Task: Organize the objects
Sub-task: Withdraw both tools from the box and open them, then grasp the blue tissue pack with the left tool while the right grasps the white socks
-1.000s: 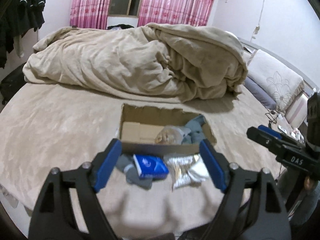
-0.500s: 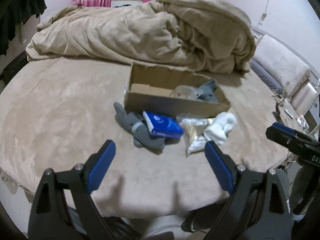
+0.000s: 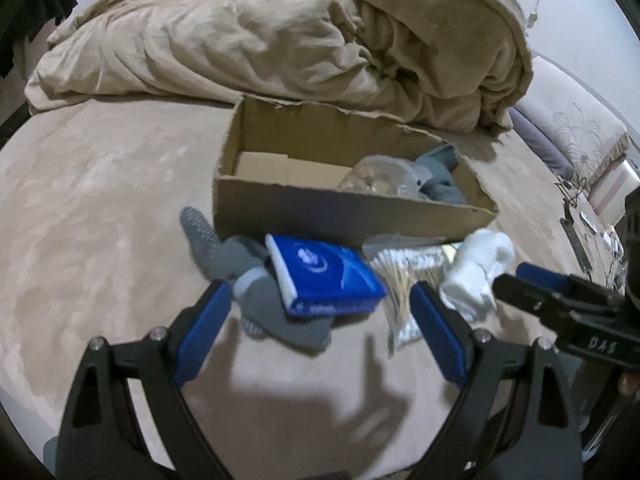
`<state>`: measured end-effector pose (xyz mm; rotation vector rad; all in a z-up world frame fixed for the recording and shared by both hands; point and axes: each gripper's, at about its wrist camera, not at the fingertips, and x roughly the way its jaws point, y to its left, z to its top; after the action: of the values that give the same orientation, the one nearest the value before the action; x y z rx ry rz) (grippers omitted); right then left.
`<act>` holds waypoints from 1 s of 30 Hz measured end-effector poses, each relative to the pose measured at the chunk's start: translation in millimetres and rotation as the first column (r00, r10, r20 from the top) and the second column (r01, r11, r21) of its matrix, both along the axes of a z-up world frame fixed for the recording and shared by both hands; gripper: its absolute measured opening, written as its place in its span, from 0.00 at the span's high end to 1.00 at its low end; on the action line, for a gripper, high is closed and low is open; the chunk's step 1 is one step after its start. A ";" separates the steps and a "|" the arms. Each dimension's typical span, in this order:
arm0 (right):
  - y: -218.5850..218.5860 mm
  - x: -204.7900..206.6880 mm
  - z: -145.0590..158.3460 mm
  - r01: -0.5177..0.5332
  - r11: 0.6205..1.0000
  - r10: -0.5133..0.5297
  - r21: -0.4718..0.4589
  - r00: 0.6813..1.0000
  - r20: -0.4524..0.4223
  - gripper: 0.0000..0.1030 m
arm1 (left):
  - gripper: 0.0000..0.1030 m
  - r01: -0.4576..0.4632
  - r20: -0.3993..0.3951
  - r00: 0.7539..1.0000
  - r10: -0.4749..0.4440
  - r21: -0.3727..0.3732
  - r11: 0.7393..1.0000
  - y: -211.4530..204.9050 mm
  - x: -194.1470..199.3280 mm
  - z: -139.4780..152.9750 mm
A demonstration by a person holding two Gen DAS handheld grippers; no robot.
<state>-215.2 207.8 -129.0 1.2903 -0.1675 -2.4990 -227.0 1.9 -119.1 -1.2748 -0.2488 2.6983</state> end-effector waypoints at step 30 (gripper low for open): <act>10.6 -9.1 -6.0 0.046 0.995 -0.048 -0.092 0.999 -0.014 0.60 | 0.49 -0.030 0.041 0.999 0.029 0.026 0.999 7.1 -28.3 -23.0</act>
<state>-224.2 218.4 -135.1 1.2424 -0.3082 -2.5087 -255.3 9.0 -142.0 -1.3303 -0.3099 2.6860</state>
